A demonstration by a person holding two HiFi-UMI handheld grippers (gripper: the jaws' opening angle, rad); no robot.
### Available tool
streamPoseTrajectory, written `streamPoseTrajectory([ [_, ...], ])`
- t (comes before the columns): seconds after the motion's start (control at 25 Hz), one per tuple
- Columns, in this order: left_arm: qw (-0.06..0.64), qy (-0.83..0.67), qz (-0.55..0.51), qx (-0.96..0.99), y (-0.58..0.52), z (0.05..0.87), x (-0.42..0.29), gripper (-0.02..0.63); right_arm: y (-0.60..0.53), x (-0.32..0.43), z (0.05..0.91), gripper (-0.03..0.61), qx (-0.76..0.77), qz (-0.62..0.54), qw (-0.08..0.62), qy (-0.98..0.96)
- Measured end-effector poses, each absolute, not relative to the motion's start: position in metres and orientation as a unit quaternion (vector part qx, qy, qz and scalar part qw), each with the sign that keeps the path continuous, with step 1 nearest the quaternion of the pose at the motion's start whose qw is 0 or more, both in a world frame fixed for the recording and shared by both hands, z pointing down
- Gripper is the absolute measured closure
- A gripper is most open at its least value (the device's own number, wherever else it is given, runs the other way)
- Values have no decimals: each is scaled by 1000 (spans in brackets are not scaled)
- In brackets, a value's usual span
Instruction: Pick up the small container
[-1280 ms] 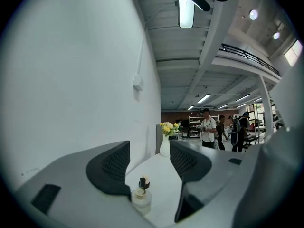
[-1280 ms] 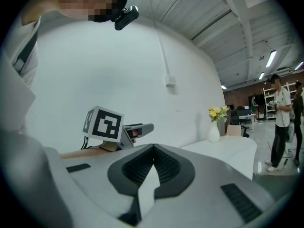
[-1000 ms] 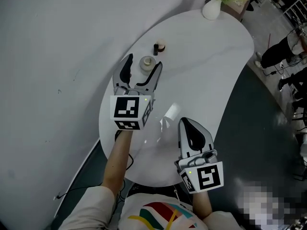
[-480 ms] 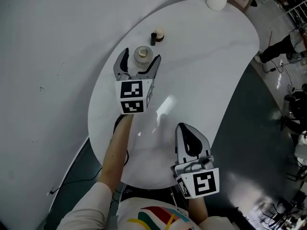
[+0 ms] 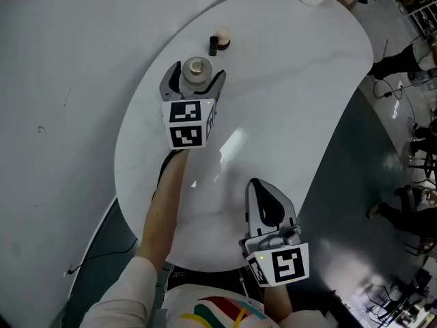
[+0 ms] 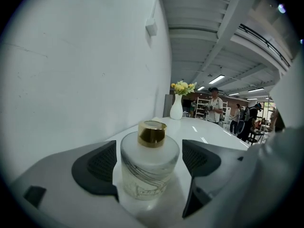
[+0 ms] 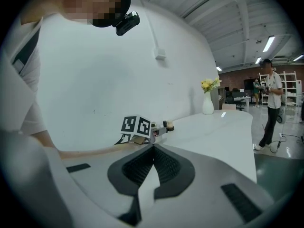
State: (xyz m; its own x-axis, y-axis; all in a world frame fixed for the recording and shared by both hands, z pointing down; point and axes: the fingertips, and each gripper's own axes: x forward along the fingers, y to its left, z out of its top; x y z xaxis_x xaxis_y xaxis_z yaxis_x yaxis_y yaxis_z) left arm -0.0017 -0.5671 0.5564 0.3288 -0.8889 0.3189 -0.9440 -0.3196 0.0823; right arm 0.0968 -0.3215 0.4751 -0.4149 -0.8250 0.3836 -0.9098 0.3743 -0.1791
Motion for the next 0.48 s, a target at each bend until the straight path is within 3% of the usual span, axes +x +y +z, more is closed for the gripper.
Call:
streamPoseTrajectory([
  [0.48,138,-588,143,784,-574,564,-6,214,-319,86,480,567,520,198,109,-824],
])
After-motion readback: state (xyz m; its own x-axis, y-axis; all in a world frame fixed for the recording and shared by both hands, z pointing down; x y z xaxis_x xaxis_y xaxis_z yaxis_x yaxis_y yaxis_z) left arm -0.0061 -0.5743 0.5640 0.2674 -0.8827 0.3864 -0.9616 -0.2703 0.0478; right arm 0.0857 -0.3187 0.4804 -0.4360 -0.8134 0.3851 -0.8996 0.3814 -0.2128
